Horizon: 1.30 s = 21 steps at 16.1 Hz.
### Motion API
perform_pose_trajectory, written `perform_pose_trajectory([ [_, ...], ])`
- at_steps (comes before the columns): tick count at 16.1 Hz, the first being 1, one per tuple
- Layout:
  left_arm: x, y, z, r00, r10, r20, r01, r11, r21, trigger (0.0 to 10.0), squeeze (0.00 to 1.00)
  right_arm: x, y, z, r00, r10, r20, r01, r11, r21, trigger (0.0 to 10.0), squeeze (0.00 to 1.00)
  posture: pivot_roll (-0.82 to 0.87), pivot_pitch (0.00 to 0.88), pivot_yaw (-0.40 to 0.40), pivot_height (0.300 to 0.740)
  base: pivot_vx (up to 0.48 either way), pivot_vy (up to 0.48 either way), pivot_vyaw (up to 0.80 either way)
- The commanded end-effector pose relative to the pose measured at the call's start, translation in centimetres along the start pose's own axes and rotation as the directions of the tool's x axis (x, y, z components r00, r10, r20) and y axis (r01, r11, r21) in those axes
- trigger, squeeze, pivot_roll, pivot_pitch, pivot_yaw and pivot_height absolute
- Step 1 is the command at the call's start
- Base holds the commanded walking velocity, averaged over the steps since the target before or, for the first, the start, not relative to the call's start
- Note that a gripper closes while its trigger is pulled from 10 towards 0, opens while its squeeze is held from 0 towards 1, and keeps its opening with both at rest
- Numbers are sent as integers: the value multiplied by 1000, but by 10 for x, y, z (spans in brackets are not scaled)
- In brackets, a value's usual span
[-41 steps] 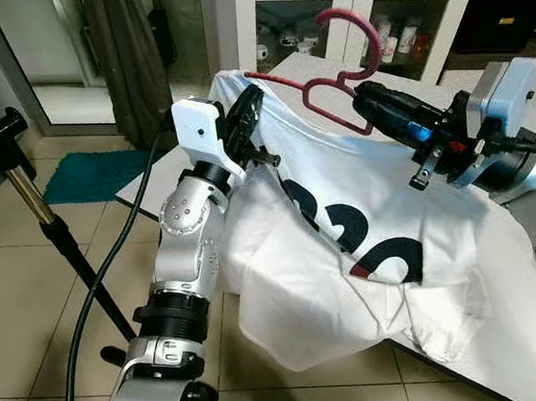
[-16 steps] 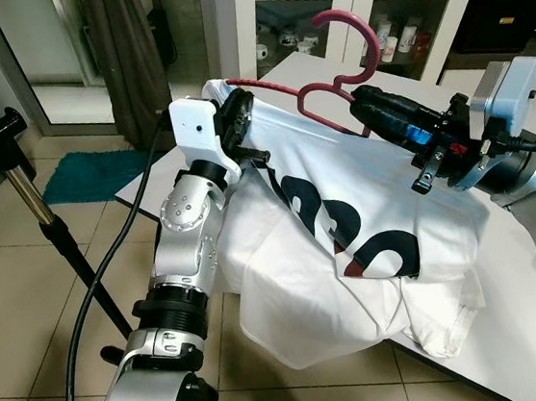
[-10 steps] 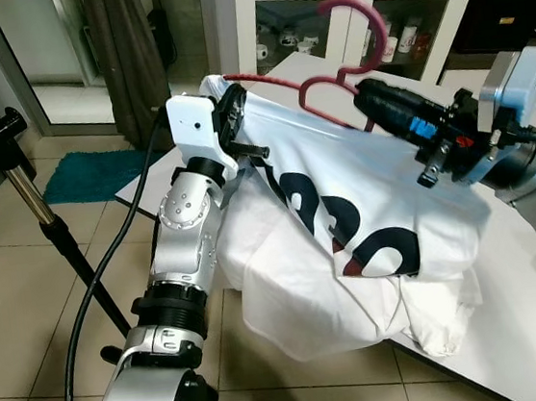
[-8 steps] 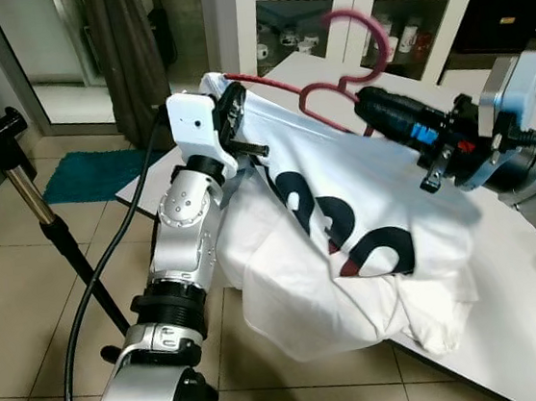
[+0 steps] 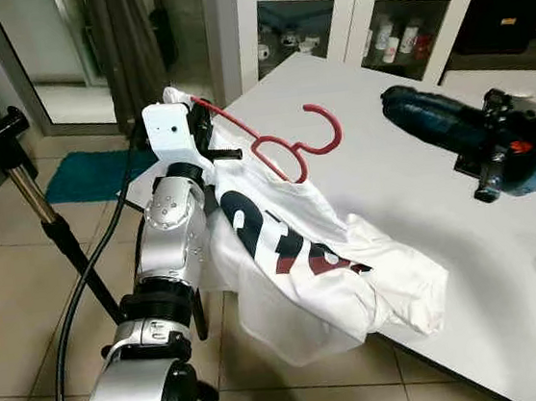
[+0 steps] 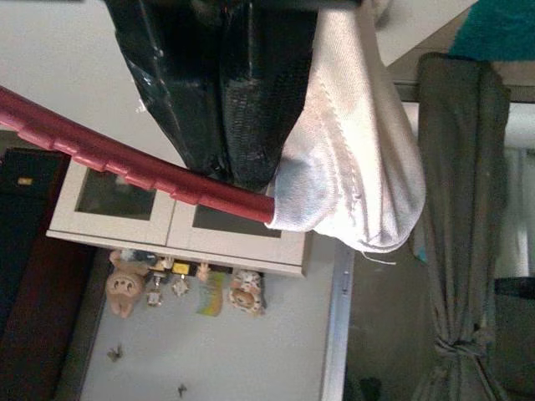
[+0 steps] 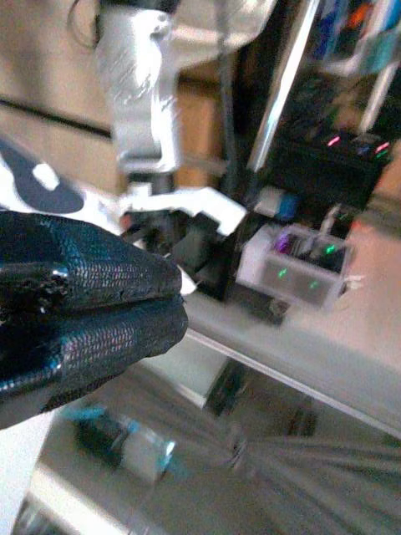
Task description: Hang hanger
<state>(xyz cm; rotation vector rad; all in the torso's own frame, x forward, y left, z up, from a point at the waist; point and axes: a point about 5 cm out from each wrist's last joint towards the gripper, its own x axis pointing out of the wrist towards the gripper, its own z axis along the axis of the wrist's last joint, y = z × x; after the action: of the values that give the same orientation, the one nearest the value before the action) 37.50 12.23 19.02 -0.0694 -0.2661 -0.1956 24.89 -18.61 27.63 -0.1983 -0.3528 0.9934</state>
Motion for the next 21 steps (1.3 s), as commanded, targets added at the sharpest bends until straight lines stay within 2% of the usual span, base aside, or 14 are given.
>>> perform_pose_trajectory([
  [1, 5, -12, 5, 998, -54, 12, 54, 999, 7, 0, 0, 6, -1, -11, 997, -55, -52, 54, 998, -31, 8196, 0, 22, 0, -24, 723, 0, 0, 0],
  [2, 5, -14, 6, 998, -61, 19, 60, 998, 6, 0, 0, 11, -3, -17, 993, -102, -67, 100, 995, -30, 10000, 0, 26, 0, -22, 723, 0, 0, 0],
  [4, 5, -16, 7, 997, -69, 30, 69, 998, 6, 0, 0, 11, -4, -33, 984, -149, -102, 152, 988, 25, 10000, 0, 29, 0, -25, 723, 0, 0, 0],
  [5, 5, -16, 7, 997, -68, 32, 68, 998, 5, 0, 0, 8, 2, -43, 985, -127, -118, 137, 988, 76, 10000, 1000, 34, 0, -25, 723, 0, 0, 0],
  [6, 5, -15, 7, 997, -66, 32, 66, 998, 6, 0, 0, 6, 10, -50, 986, -98, -138, 113, 988, 106, 10000, 1000, 33, 0, -24, 723, 0, 0, 0],
  [7, 4, -14, 7, 997, -65, 33, 65, 998, 8, 0, 0, 4, 9, -56, 980, -118, -160, 136, 985, 107, 10000, 1000, 33, 0, -25, 723, 0, 0, 0],
  [9, 5, -14, 7, 997, -66, 36, 66, 998, 8, 0, 0, -3, 0, -64, 959, -185, -213, 206, 975, 79, 10000, 1000, 30, 0, -24, 723, 0, 0, 0],
  [10, 5, -15, 8, 997, -68, 37, 67, 998, 8, 0, 0, -4, -2, -64, 957, -193, -216, 215, 973, 80, 10000, 424, 30, 0, -24, 723, 0, 0, 0],
  [11, 5, -16, 8, 997, -69, 40, 69, 998, 6, 0, 0, -5, -2, -64, 958, -185, -218, 207, 975, 80, 10000, 43, 30, 0, -24, 723, 0, 0, 0],
  [12, 5, -16, 9, 997, -70, 43, 70, 998, 5, 0, 0, -3, 3, -64, 963, -158, -216, 181, 979, 89, 10000, 0, 30, 0, -24, 723, 0, 0, 0],
  [16, 5, -16, 9, 997, -67, 50, 67, 998, 3, 0, 0, 16, 17, -60, 984, -73, -164, 95, 986, 133, 10000, 0, 32, 0, -30, 723, 0, 0, 0],
  [17, 5, -16, 9, 997, -64, 50, 64, 998, 3, 0, 0, 20, 21, -60, 987, -43, -155, 67, 986, 150, 10000, 1000, 33, 0, -32, 723, 0, 0, 0],
  [20, 4, -15, 10, 997, -58, 53, 58, 998, 4, 0, 0, 26, 28, -68, 984, -4, -177, 36, 984, 177, 10000, 1000, 38, 0, -36, 723, 0, 0, 0],
  [21, 4, -14, 10, 997, -56, 55, 56, 998, 4, 0, 0, 30, 32, -74, 981, 13, -196, 26, 980, 195, 10000, 78, 41, 0, -37, 723, 0, 0, 0],
])
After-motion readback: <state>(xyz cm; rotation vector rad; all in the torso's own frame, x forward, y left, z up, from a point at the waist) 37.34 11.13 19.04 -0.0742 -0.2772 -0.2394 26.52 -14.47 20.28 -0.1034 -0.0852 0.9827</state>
